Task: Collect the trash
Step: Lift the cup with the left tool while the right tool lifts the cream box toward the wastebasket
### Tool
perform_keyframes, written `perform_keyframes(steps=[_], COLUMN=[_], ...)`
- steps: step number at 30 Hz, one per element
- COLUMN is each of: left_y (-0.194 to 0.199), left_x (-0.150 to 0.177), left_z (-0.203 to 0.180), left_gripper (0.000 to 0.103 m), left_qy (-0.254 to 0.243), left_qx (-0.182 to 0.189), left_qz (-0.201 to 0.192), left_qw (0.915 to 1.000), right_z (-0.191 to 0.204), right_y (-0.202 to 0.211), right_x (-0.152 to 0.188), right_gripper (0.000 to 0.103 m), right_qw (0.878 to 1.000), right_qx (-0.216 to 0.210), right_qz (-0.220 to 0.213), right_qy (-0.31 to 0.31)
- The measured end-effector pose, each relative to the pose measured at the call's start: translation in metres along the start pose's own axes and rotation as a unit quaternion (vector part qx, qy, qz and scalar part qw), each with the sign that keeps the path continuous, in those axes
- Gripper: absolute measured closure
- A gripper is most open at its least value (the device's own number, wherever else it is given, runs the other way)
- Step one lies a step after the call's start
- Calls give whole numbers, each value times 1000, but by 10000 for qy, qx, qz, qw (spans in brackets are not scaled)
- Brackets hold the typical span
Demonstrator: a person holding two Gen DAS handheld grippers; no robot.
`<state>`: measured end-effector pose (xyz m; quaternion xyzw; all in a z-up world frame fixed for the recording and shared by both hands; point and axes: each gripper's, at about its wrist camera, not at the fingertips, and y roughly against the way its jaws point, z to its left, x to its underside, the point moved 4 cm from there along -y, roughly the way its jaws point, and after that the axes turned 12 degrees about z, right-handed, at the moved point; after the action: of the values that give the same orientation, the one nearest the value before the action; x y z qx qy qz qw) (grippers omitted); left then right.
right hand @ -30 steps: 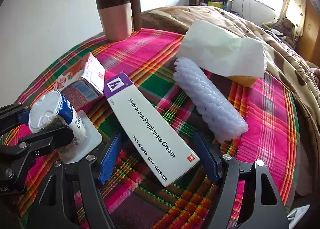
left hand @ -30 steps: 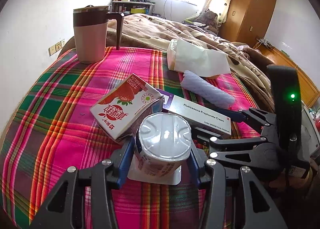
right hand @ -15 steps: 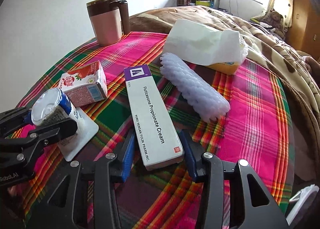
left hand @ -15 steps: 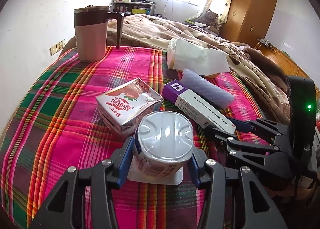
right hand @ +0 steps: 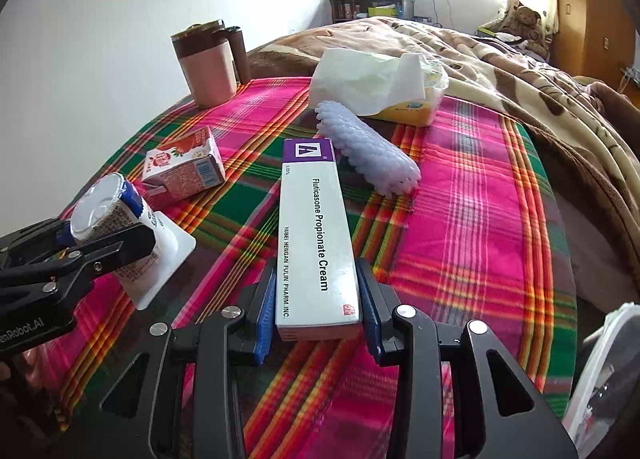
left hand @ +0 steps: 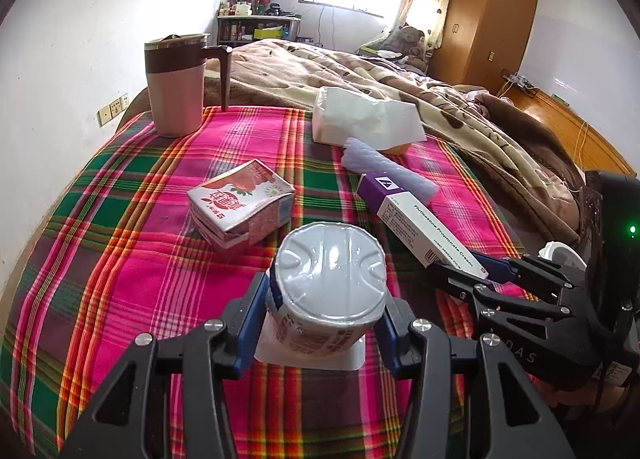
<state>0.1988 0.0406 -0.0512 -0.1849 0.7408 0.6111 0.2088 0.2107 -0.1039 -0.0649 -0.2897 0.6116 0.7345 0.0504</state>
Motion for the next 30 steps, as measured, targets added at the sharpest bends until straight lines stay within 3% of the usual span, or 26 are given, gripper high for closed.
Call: perform_keyframes(steps=[14, 30], left_y=[31, 51], left_x=[13, 18], left_z=[-53, -134], left_gripper=[52, 52], left_qy=[-455, -1164], left_qx=[220, 582], left_qz=[-233, -437], left_qw=[9985, 9905], right_z=[-18, -69], right_y=[48, 104], right_x=[34, 75], right_gripper=[65, 65], right_qw=[9984, 9886], right_qx=[82, 595], right_qz=[-431, -887], right_qy=[-343, -1061])
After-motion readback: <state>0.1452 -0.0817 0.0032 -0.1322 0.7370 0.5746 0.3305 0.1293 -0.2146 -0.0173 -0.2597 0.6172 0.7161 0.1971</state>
